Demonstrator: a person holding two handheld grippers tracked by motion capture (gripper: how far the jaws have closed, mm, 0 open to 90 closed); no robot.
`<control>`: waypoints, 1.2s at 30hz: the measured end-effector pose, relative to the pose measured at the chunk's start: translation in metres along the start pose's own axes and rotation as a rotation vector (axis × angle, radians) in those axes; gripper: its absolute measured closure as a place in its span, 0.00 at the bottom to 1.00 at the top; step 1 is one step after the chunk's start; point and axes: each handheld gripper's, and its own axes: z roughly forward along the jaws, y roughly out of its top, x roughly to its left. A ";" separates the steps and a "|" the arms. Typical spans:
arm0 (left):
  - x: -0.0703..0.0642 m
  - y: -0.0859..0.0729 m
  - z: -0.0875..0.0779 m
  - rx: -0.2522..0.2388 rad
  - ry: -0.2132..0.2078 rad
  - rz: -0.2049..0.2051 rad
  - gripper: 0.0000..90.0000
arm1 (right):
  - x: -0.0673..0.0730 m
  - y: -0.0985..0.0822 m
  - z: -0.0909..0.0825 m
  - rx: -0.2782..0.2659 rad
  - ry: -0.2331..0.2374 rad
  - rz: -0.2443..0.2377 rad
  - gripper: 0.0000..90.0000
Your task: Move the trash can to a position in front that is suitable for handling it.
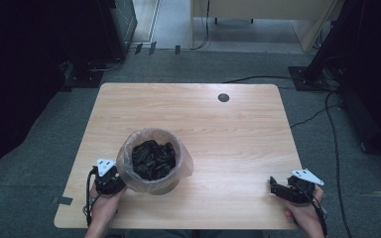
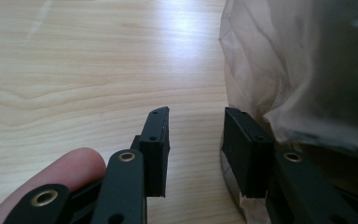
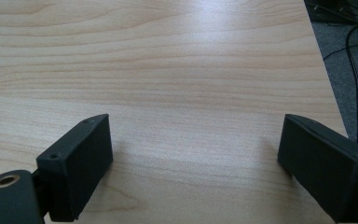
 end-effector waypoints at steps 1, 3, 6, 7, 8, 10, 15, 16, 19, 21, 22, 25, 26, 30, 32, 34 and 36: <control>-0.003 0.001 0.001 -0.001 -0.004 0.004 0.68 | 0.000 0.000 0.000 0.000 0.000 0.001 0.11; -0.010 0.002 0.004 0.000 -0.012 0.017 0.68 | 0.000 0.000 0.000 0.000 0.000 0.001 0.11; -0.017 0.004 0.007 -0.003 -0.018 0.031 0.68 | 0.000 0.000 0.000 0.001 0.000 0.002 0.11; -0.023 0.005 0.010 -0.002 -0.023 0.042 0.68 | 0.000 0.000 0.000 0.001 0.000 0.002 0.11; -0.023 0.005 0.010 -0.002 -0.023 0.042 0.68 | 0.000 0.000 0.000 0.000 0.001 0.002 0.11; -0.029 0.007 0.013 0.000 -0.029 0.048 0.68 | 0.000 0.000 0.000 0.001 0.001 0.001 0.11; -0.044 0.009 0.020 0.000 -0.042 0.055 0.68 | 0.000 0.000 -0.001 0.002 0.009 -0.008 0.12; -0.044 0.009 0.020 0.000 -0.042 0.055 0.68 | 0.000 0.000 -0.001 0.002 0.009 -0.008 0.12; -0.051 0.010 0.023 0.001 -0.052 0.045 0.68 | 0.003 0.001 -0.001 0.009 0.031 -0.029 0.12; -0.059 0.011 0.026 -0.001 -0.059 0.049 0.68 | 0.007 0.002 0.000 0.011 0.039 -0.037 0.12; -0.059 0.011 0.026 -0.001 -0.059 0.049 0.68 | 0.007 0.002 0.000 0.011 0.039 -0.037 0.12; -0.069 0.011 0.027 0.004 -0.072 0.056 0.68 | 0.012 0.003 0.001 0.010 0.048 -0.047 0.12; -0.070 0.010 0.027 0.002 -0.076 0.059 0.68 | 0.012 0.003 0.001 0.010 0.048 -0.047 0.12; -0.075 0.010 0.027 -0.002 -0.088 0.076 0.67 | 0.011 0.002 0.001 0.005 0.050 -0.045 0.12; -0.079 0.010 0.028 0.002 -0.102 0.084 0.66 | 0.011 0.002 0.001 0.001 0.049 -0.044 0.12; -0.081 0.010 0.027 0.004 -0.110 0.089 0.65 | 0.011 0.001 0.001 0.000 0.049 -0.044 0.12; -0.085 0.011 0.027 0.001 -0.131 0.102 0.62 | 0.011 0.001 0.001 -0.001 0.048 -0.043 0.12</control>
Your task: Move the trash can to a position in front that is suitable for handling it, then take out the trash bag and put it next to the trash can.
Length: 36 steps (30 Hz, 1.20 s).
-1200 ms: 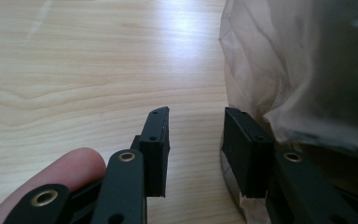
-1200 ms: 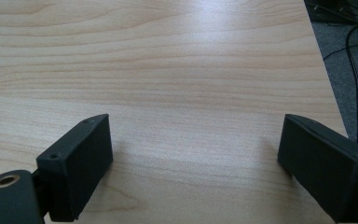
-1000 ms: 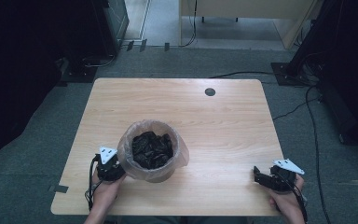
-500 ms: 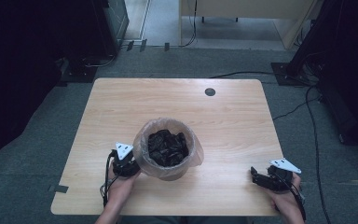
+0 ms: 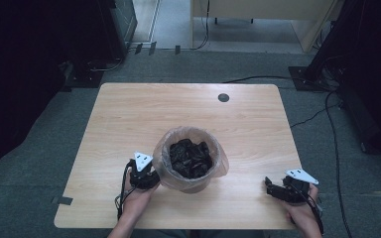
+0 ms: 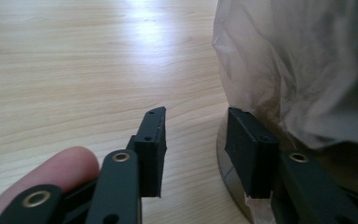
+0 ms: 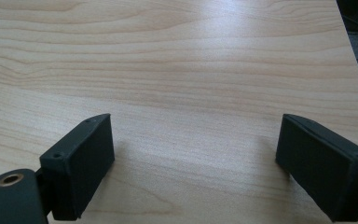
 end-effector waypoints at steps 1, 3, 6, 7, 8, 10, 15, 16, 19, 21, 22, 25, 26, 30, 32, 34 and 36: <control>-0.003 0.001 -0.001 -0.006 -0.015 0.004 0.62 | 0.000 0.000 0.000 0.000 0.000 0.000 0.12; -0.004 0.001 -0.002 -0.010 -0.024 0.008 0.59 | 0.000 0.000 0.000 0.000 0.000 0.000 0.12; 0.002 0.002 -0.004 -0.018 -0.033 -0.010 0.53 | 0.000 0.000 0.000 0.000 -0.001 0.001 0.12; 0.005 0.002 -0.006 -0.021 -0.030 -0.026 0.50 | 0.000 0.000 0.000 0.000 -0.001 0.000 0.12; 0.009 0.003 -0.008 -0.024 -0.024 -0.036 0.47 | 0.000 0.000 0.000 0.000 -0.002 0.001 0.12; 0.019 0.004 -0.013 -0.038 -0.017 -0.067 0.44 | 0.001 0.000 0.000 0.000 -0.006 0.001 0.12; 0.035 0.007 -0.025 -0.074 -0.012 -0.106 0.42 | 0.003 0.003 -0.005 -0.060 -0.008 0.049 0.17; 0.037 0.007 -0.026 -0.077 -0.015 -0.106 0.42 | 0.005 0.006 -0.007 -0.070 0.011 0.080 0.17; 0.038 0.008 -0.029 -0.079 -0.018 -0.105 0.42 | 0.012 0.011 -0.010 -0.091 0.014 0.083 0.17; 0.038 0.008 -0.029 -0.079 -0.019 -0.102 0.42 | 0.015 0.012 -0.011 -0.093 0.016 0.082 0.17; 0.039 0.007 -0.030 -0.079 -0.017 -0.098 0.42 | 0.018 0.014 -0.012 -0.096 0.018 0.081 0.18; 0.043 0.007 -0.033 -0.079 -0.012 -0.094 0.42 | 0.033 0.019 -0.016 -0.107 0.041 0.072 0.18; 0.045 0.006 -0.035 -0.081 -0.012 -0.094 0.42 | 0.037 0.021 -0.018 -0.113 0.052 0.077 0.18; 0.053 0.007 -0.044 -0.105 -0.043 -0.090 0.41 | 0.053 0.029 -0.023 -0.148 0.072 0.069 0.18; 0.057 0.007 -0.048 -0.113 -0.044 -0.091 0.41 | 0.061 0.031 -0.024 -0.160 0.079 0.060 0.18; 0.061 0.006 -0.049 -0.108 -0.037 -0.089 0.40 | 0.068 0.032 -0.025 -0.165 0.097 0.059 0.18; 0.064 0.003 -0.048 -0.094 -0.022 -0.084 0.40 | 0.075 0.034 -0.025 -0.168 0.109 0.060 0.18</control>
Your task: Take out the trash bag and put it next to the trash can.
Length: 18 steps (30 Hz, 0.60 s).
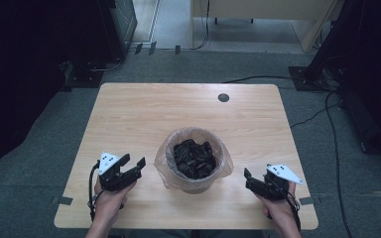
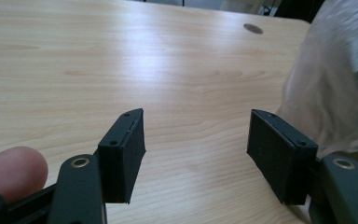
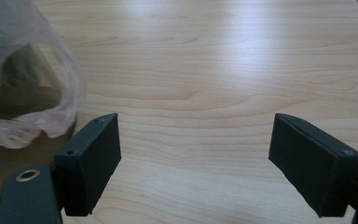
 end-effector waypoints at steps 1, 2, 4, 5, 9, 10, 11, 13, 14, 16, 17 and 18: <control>0.003 -0.002 0.001 0.013 0.007 -0.001 0.40 | 0.003 0.000 0.001 -0.001 0.002 -0.001 0.18; 0.004 -0.005 0.002 0.022 0.016 -0.012 0.40 | 0.006 0.001 0.001 0.000 0.004 0.000 0.18; 0.006 -0.011 0.006 0.046 0.035 -0.001 0.41 | 0.011 0.001 0.001 -0.005 0.010 0.002 0.18; 0.005 -0.014 0.007 0.057 0.046 0.013 0.41 | 0.014 0.002 0.002 -0.010 0.015 -0.003 0.18; -0.001 -0.027 0.018 0.108 0.075 0.044 0.41 | 0.022 0.001 0.003 -0.012 0.015 -0.018 0.18; -0.005 -0.031 0.021 0.124 0.076 0.048 0.40 | 0.024 0.000 0.005 -0.010 0.015 -0.025 0.18; -0.010 -0.034 0.024 0.139 0.067 0.057 0.40 | 0.026 -0.001 0.006 -0.005 0.016 -0.031 0.18; -0.022 -0.040 0.030 0.170 0.057 0.097 0.39 | 0.030 -0.003 0.009 0.004 0.016 -0.042 0.18; -0.028 -0.042 0.032 0.179 0.044 0.112 0.38 | 0.031 -0.004 0.010 0.009 0.015 -0.043 0.18; -0.038 -0.045 0.035 0.186 0.032 0.128 0.37 | 0.034 -0.007 0.013 0.021 0.011 -0.049 0.18; -0.041 -0.046 0.035 0.192 0.027 0.138 0.37 | 0.035 -0.008 0.014 0.027 0.010 -0.049 0.18; -0.044 -0.047 0.036 0.196 0.026 0.145 0.36 | 0.036 -0.011 0.015 0.034 0.009 -0.055 0.18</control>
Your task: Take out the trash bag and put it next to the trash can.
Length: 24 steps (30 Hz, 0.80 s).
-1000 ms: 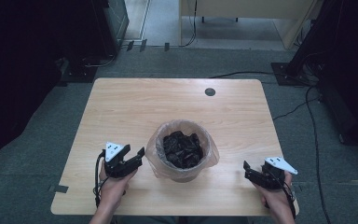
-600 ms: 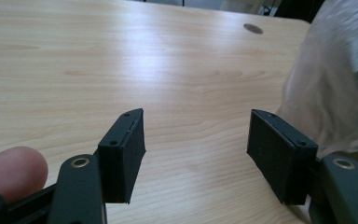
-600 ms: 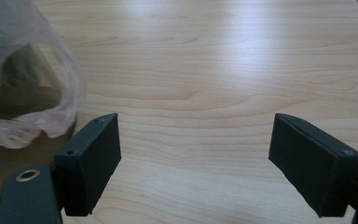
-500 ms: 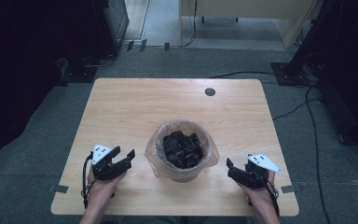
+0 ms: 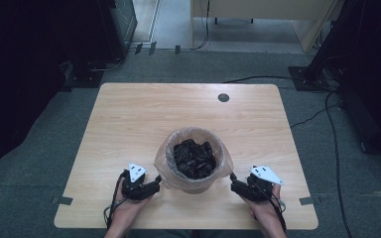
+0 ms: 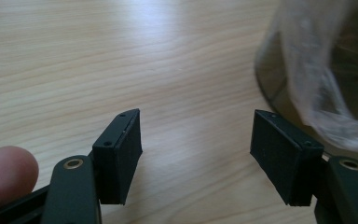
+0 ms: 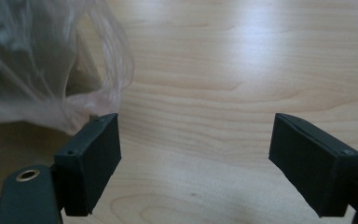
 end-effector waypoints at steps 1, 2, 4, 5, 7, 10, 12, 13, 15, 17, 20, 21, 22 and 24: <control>-0.003 -0.001 0.001 0.004 -0.001 0.003 0.36 | 0.001 -0.002 0.001 0.008 -0.001 -0.002 0.18; -0.006 -0.001 0.001 0.006 -0.002 0.009 0.36 | 0.002 -0.005 0.002 0.016 0.000 -0.005 0.18; -0.010 0.000 0.001 0.004 -0.002 0.017 0.35 | 0.004 -0.009 0.005 0.035 -0.003 -0.004 0.18; -0.011 0.000 0.000 -0.004 -0.006 0.017 0.35 | 0.006 -0.011 0.007 0.044 -0.005 -0.009 0.18; -0.013 0.002 -0.001 -0.018 -0.008 0.017 0.34 | 0.010 -0.012 0.010 0.058 -0.008 -0.018 0.16; -0.015 0.004 -0.005 -0.044 -0.020 0.009 0.34 | 0.016 -0.011 0.014 0.049 -0.013 -0.023 0.16; -0.016 0.006 -0.006 -0.049 -0.017 0.013 0.34 | 0.019 -0.009 0.017 0.039 -0.019 -0.010 0.16; -0.017 0.007 -0.007 -0.056 -0.019 0.011 0.34 | 0.021 -0.008 0.019 0.033 -0.021 -0.005 0.16; -0.018 0.008 -0.009 -0.067 -0.019 0.012 0.35 | 0.026 -0.005 0.022 0.020 -0.029 -0.004 0.16; -0.020 0.010 -0.011 -0.080 -0.022 0.010 0.36 | 0.029 -0.002 0.023 -0.001 -0.035 0.000 0.16; -0.023 0.012 -0.013 -0.096 -0.039 0.009 0.38 | 0.034 0.004 0.021 -0.040 -0.027 0.001 0.20; -0.024 0.013 -0.014 -0.099 -0.043 0.011 0.39 | 0.035 0.006 0.019 -0.057 -0.026 -0.008 0.24; -0.025 0.014 -0.014 -0.101 -0.039 0.012 0.41 | 0.037 0.007 0.018 -0.072 -0.028 -0.014 0.28; -0.026 0.015 -0.014 -0.106 -0.056 0.001 0.48 | 0.038 0.010 0.016 -0.096 -0.029 -0.010 0.34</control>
